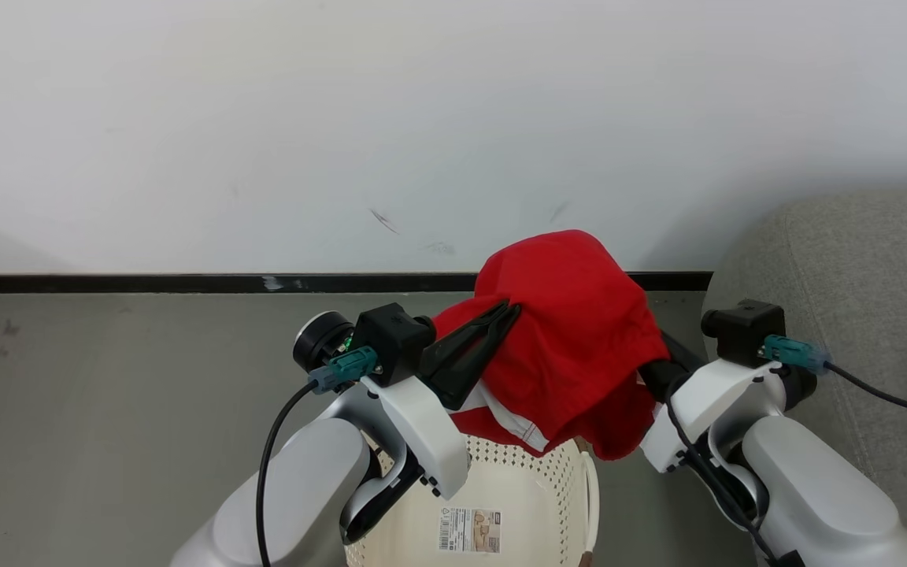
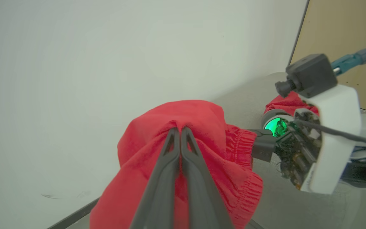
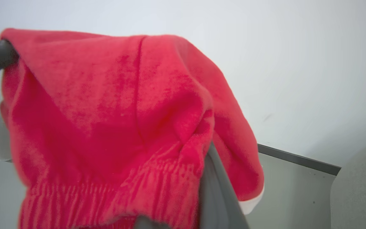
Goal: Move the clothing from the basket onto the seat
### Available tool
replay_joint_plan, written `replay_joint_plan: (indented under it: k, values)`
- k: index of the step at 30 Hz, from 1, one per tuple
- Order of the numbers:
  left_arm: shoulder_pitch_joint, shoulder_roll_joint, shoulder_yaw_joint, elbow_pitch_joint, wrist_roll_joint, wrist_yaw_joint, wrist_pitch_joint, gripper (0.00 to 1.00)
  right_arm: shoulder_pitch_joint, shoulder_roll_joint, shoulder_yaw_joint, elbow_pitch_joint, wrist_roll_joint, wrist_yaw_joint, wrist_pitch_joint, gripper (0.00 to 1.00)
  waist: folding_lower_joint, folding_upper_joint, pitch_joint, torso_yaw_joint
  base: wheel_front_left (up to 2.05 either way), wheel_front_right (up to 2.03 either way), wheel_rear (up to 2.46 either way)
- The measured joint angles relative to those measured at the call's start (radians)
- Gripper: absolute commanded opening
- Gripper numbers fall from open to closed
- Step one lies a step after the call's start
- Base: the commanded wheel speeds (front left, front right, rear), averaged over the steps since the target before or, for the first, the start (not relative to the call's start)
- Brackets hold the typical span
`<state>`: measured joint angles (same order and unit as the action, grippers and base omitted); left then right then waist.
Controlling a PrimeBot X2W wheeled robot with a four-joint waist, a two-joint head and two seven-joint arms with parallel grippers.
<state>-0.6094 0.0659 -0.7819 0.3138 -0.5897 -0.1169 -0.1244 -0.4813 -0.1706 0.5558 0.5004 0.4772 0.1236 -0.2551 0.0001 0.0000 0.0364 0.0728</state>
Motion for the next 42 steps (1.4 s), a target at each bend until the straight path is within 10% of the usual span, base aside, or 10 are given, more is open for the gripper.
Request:
replay_joint_plan:
  k: [5, 7, 8, 9, 42]
  values:
    - [0.015, 0.007, 0.004, 0.012, -0.002, 0.0, 0.0, 0.04, 0.002, -0.024, -0.038, -0.021, 0.006, 0.0, 0.0, 0.0, 0.0, 0.0, 0.001, -0.01, 0.0, 0.0, 0.0]
    - [0.023, 0.009, 0.006, 0.012, -0.002, 0.006, 0.0, 0.62, 0.002, -0.03, -0.058, -0.04, 0.006, 0.0, 0.0, 0.0, 0.0, 0.0, 0.001, -0.015, 0.0, 0.0, 0.0]
    - [0.026, 0.009, 0.006, 0.012, -0.002, 0.008, 0.0, 0.62, 0.002, -0.032, -0.065, -0.046, 0.006, 0.0, 0.0, 0.0, 0.0, 0.0, 0.001, -0.017, 0.0, 0.0, 0.0]
    - [0.027, 0.009, 0.006, 0.012, -0.004, 0.008, 0.0, 1.0, 0.002, -0.033, -0.07, -0.051, 0.005, 0.0, 0.0, 0.0, 0.0, 0.0, 0.0, -0.02, 0.0, 0.0, 0.0]
    - [0.048, 0.026, -0.01, -0.021, -0.012, 0.008, -0.009, 1.0, 0.145, -0.107, -0.396, -0.293, -0.041, 0.0, 0.0, 0.0, -0.0001, 0.0, 0.009, -0.173, 0.0, 0.0, 0.0]
